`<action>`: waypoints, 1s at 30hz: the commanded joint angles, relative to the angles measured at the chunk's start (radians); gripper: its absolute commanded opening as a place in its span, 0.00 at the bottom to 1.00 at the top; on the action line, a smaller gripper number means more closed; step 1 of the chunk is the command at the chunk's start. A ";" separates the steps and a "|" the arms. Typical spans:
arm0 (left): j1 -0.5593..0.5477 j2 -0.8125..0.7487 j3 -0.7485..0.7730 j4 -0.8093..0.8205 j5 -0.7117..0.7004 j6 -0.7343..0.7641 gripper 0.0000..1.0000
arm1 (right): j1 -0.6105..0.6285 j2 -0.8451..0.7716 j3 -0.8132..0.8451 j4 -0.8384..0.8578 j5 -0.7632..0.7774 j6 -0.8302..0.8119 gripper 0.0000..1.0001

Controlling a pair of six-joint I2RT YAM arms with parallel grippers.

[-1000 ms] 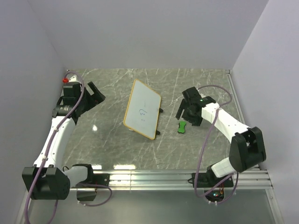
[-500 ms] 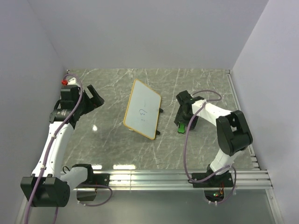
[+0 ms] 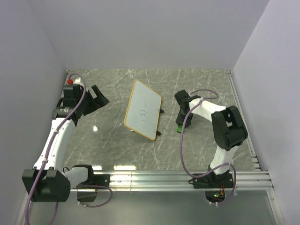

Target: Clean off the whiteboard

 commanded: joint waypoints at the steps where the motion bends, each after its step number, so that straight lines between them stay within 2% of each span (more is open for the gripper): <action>1: 0.000 0.014 0.046 0.106 0.156 0.010 0.97 | 0.018 0.011 -0.018 0.018 -0.002 -0.016 0.09; 3: -0.008 0.021 0.040 0.149 0.264 0.015 0.96 | 0.018 0.000 -0.015 0.012 -0.007 -0.030 0.00; 7: -0.061 0.084 0.054 0.246 0.352 0.022 0.96 | 0.019 -0.035 0.059 -0.023 -0.033 -0.048 0.00; 10: -0.083 0.176 0.074 0.299 0.414 -0.007 0.93 | 0.022 -0.087 0.154 -0.013 -0.106 -0.050 0.00; 14: -0.135 0.260 0.107 0.333 0.409 -0.018 0.91 | 0.028 -0.100 0.306 0.068 -0.282 -0.007 0.00; 22: -0.209 0.416 0.112 0.391 0.418 -0.033 0.79 | 0.068 0.000 0.522 0.087 -0.419 0.034 0.00; 24: -0.215 0.423 0.097 0.416 0.437 -0.039 0.74 | 0.077 0.003 0.532 0.110 -0.438 0.044 0.00; 27: -0.233 0.434 0.092 0.413 0.417 -0.036 0.59 | 0.097 0.006 0.524 0.155 -0.475 0.065 0.00; 29: -0.241 0.436 0.088 0.411 0.411 -0.034 0.45 | 0.114 0.020 0.528 0.173 -0.485 0.082 0.00; 30: -0.241 0.433 0.085 0.414 0.408 -0.034 0.33 | 0.122 0.037 0.535 0.178 -0.488 0.087 0.00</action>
